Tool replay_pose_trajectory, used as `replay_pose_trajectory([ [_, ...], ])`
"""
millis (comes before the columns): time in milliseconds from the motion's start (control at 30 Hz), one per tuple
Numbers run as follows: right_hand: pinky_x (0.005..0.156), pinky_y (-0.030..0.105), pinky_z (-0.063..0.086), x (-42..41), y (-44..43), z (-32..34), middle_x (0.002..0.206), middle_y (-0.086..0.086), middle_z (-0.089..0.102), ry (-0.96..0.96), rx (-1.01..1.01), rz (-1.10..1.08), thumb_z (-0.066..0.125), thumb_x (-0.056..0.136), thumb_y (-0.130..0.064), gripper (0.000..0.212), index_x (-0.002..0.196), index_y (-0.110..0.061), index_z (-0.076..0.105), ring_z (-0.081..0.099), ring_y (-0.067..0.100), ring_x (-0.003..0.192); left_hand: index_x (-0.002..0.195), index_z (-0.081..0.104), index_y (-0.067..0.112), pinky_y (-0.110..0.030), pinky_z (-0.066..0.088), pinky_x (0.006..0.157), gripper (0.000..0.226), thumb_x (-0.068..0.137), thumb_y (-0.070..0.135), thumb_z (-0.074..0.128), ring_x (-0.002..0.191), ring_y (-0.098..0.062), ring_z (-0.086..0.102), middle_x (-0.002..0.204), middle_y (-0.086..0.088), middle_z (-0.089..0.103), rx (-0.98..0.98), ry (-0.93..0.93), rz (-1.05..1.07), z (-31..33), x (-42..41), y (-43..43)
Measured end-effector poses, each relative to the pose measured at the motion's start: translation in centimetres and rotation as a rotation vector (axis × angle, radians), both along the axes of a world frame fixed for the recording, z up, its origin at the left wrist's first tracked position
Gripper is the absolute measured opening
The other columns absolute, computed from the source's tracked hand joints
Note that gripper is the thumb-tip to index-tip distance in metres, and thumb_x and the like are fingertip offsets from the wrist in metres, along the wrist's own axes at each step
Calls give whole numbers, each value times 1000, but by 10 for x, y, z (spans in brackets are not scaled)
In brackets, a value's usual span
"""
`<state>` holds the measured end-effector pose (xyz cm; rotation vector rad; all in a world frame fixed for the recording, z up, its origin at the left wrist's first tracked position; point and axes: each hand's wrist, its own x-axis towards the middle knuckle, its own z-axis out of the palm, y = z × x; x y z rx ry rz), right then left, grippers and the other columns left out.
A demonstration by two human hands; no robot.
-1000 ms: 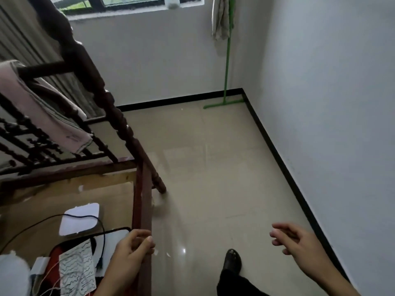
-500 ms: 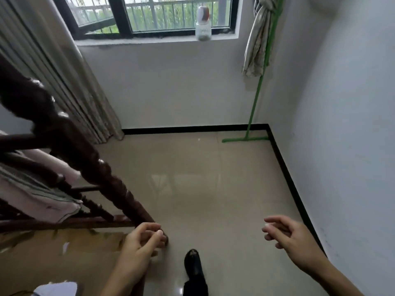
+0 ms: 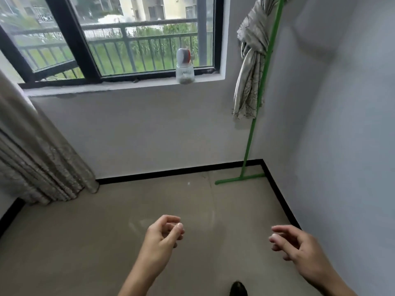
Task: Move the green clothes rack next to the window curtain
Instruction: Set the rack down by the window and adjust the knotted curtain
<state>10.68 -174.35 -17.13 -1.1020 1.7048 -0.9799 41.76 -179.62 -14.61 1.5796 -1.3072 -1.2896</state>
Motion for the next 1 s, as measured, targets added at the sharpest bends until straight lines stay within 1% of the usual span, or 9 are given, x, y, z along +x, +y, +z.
replay_pose_trajectory([
  [100, 57, 31, 51, -23, -74, -12, 79, 8, 76, 2, 2, -13, 67, 84, -10, 13, 91, -20, 69, 73, 19, 72, 94, 65, 12, -30, 52, 65, 7, 91, 10, 60, 80, -30, 71, 85, -19, 74, 3, -33, -13, -9, -13, -76],
  [333, 54, 29, 49, -77, -262, -18, 80, 12, 76, -30, -17, -41, 66, 84, -7, 12, 90, -18, 68, 73, 20, 69, 89, 66, 12, -32, 52, 63, 6, 89, 7, 63, 71, -23, 70, 82, -22, 74, -24, -102, -48, 0, -58, -257],
  [533, 57, 30, 50, -106, -402, 6, 79, 7, 75, 32, -38, -5, 66, 85, -10, 13, 89, -23, 68, 73, 17, 70, 92, 65, 17, -35, 53, 69, 5, 90, 13, 62, 81, -29, 71, 85, -19, 73, -94, -86, -118, 32, -101, -395],
  [700, 54, 27, 50, -126, -498, 7, 82, 8, 74, 74, -42, -53, 65, 85, -10, 12, 90, -21, 66, 72, 16, 70, 91, 65, 23, -44, 56, 76, 6, 86, 26, 63, 81, -30, 70, 85, -16, 73, -162, -105, -289, 52, -144, -521],
  [767, 53, 27, 49, -135, -539, 8, 83, 10, 74, 93, -56, -112, 65, 86, -11, 12, 91, -21, 65, 71, 14, 67, 92, 65, 25, -45, 56, 75, 12, 83, 31, 63, 80, -31, 68, 83, -11, 73, -249, -150, -384, 62, -168, -582],
  [800, 53, 26, 48, -140, -559, 12, 83, 10, 73, 102, -69, -152, 64, 86, -10, 11, 92, -19, 65, 70, 14, 65, 93, 65, 25, -42, 57, 74, 11, 83, 30, 63, 78, -28, 68, 83, -8, 73, -295, -162, -437, 69, -183, -611],
  [900, 48, 16, 46, -159, -620, 36, 88, 11, 68, 113, -117, -298, 61, 88, -8, 10, 98, -10, 63, 65, 16, 65, 94, 64, 21, -20, 49, 62, 7, 88, 20, 61, 67, -10, 60, 80, 0, 69, -473, -193, -574, 102, -237, -693],
  [933, 47, 15, 46, -165, -637, 47, 89, 10, 68, 131, -130, -339, 60, 89, -10, 11, 100, -10, 62, 65, 15, 67, 97, 64, 21, -18, 46, 62, 10, 88, 18, 61, 69, -8, 59, 82, 3, 67, -562, -217, -612, 116, -258, -714],
  [1000, 51, 20, 47, -180, -668, 68, 86, 4, 68, 182, -169, -410, 59, 90, -12, 13, 102, -13, 60, 67, 15, 69, 107, 64, 16, -25, 47, 70, 20, 88, 20, 60, 84, -14, 61, 96, 4, 66, -824, -321, -682, 140, -301, -755],
])
